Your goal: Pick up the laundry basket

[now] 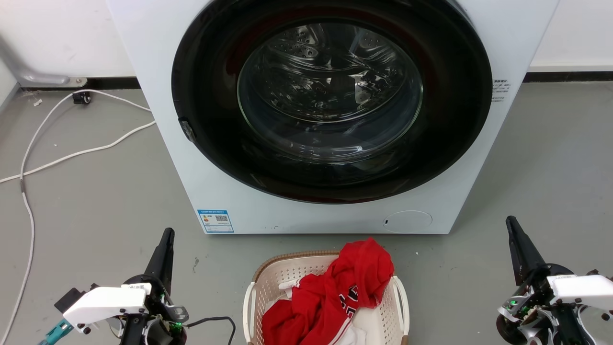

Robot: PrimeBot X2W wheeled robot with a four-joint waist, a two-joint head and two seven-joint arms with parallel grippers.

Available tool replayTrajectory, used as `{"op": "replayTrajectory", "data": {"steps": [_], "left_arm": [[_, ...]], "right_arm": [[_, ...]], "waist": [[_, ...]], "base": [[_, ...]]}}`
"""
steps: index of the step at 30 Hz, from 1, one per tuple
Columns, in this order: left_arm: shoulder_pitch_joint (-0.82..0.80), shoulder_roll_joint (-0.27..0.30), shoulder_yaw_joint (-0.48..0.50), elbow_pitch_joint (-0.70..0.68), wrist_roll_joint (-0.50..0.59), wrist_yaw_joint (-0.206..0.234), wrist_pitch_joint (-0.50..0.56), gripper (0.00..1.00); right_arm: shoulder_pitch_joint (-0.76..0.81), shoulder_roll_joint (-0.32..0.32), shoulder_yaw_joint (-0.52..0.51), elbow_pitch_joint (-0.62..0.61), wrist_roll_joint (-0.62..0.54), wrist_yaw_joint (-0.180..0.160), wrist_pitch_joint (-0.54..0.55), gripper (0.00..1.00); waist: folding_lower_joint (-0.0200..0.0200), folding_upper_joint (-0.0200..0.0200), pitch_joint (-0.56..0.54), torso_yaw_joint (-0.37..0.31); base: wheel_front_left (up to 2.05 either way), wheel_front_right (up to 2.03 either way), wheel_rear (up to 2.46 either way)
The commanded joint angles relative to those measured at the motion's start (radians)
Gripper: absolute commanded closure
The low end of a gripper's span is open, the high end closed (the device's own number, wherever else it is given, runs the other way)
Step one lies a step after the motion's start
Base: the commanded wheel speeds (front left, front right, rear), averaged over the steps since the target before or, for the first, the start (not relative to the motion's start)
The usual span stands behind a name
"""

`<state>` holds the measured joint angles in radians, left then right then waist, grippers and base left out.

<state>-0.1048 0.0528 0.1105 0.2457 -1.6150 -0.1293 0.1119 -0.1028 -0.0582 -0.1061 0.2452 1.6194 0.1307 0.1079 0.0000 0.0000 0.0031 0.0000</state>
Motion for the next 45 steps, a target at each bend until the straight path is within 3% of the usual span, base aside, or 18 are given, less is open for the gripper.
{"op": "replayTrajectory", "data": {"steps": [1, 25, 26, 45], "left_arm": [[-0.009, 0.000, 0.004, 0.001, 0.000, -0.004, 0.003, 1.00], [-0.009, -0.001, 0.005, 0.001, 0.002, -0.004, 0.004, 1.00], [0.000, -0.001, 0.002, 0.000, 0.000, 0.000, 0.001, 0.00], [0.053, -0.003, -0.001, -0.015, 0.069, 0.001, -0.080, 0.00]], "right_arm": [[-0.011, 0.004, -0.002, 0.002, -0.002, 0.000, 0.004, 1.00], [-0.012, 0.006, -0.004, 0.002, -0.005, 0.000, 0.005, 1.00], [0.000, 0.002, -0.003, 0.000, -0.001, 0.000, 0.003, 0.00], [0.041, 0.004, 0.017, -0.005, -0.094, 0.000, -0.077, 0.00]], "waist": [[0.0000, 0.0000, 0.000, 0.000], [0.0000, 0.0000, 0.000, 0.000], [0.0000, 0.0000, 0.000, 0.000], [0.0000, 0.0000, 0.000, -0.001]], "base": [[0.00, 0.00, 0.00], [0.00, 0.00, 0.00], [0.00, 0.00, 0.00], [0.00, 0.00, 0.00]]}}
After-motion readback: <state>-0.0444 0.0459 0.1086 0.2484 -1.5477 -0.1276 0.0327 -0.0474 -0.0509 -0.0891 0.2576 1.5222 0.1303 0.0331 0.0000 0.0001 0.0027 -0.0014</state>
